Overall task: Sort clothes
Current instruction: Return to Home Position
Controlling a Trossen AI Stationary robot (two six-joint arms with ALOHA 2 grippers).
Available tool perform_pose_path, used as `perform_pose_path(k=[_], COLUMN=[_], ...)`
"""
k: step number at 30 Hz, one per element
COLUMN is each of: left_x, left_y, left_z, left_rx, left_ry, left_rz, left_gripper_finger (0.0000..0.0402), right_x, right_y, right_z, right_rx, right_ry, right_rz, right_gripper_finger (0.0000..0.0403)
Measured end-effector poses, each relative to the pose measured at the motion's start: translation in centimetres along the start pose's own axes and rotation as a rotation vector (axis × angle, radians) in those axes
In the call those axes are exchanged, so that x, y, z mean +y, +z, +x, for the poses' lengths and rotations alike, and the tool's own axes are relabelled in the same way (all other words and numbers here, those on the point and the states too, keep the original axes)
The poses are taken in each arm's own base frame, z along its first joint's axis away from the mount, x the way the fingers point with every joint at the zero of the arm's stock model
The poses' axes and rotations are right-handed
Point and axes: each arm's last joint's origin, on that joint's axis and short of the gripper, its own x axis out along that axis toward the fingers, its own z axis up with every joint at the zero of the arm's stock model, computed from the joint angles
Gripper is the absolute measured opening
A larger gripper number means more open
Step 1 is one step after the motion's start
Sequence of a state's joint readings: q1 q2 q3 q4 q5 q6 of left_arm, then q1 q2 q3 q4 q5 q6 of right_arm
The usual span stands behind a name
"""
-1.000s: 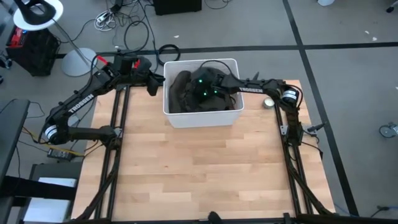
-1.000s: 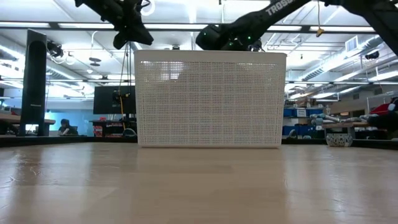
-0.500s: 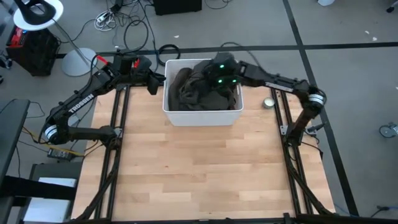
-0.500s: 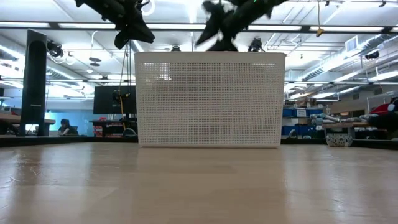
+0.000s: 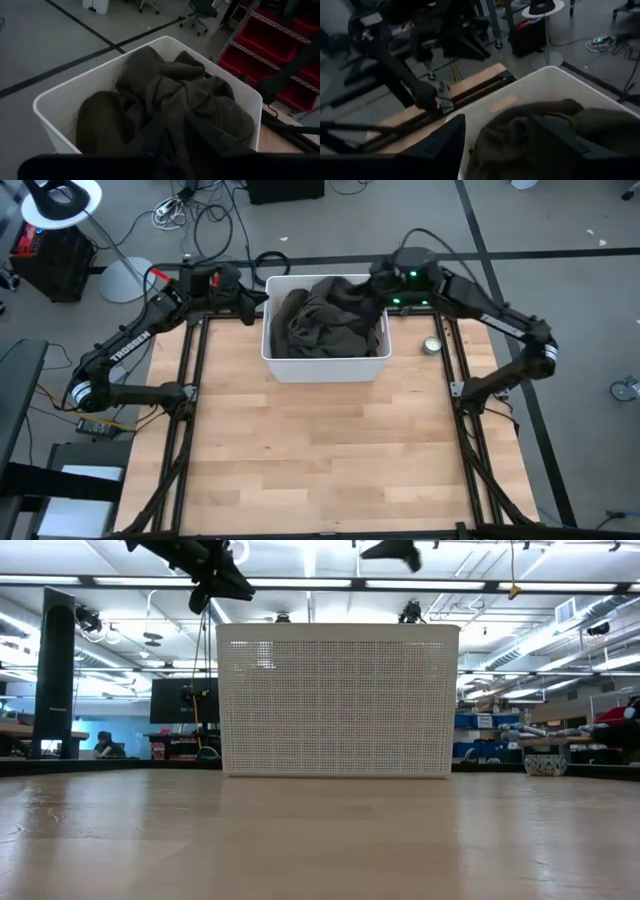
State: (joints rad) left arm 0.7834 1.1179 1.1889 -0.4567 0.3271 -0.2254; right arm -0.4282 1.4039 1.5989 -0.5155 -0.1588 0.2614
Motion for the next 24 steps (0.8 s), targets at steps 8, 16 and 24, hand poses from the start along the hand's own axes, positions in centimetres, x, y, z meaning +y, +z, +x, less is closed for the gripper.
perform_pose_path(k=[8,16,24], left_x=[-2.2,-6.4,-7.6], left_y=[-0.3,-3.4,-10.4], left_z=[-1.5,-4.0,-4.0], left_rx=[0.009,-0.143,-0.265], left_ry=[-0.141,-0.306,-0.461], left_rz=[0.073,0.208,0.198], left_gripper_finger=[0.0073,0.0073,0.0073], right_x=[2.7,3.5,3.8], right_y=[-1.9,-8.4,-14.1], right_z=[-5.6,-7.8,-9.0], right_rx=[0.122,0.153,0.056], right_ry=[0.05,0.105,0.254], right_rz=[-0.133,-0.102,-0.094], right_gripper_finger=[0.0217,0.0217,0.0215])
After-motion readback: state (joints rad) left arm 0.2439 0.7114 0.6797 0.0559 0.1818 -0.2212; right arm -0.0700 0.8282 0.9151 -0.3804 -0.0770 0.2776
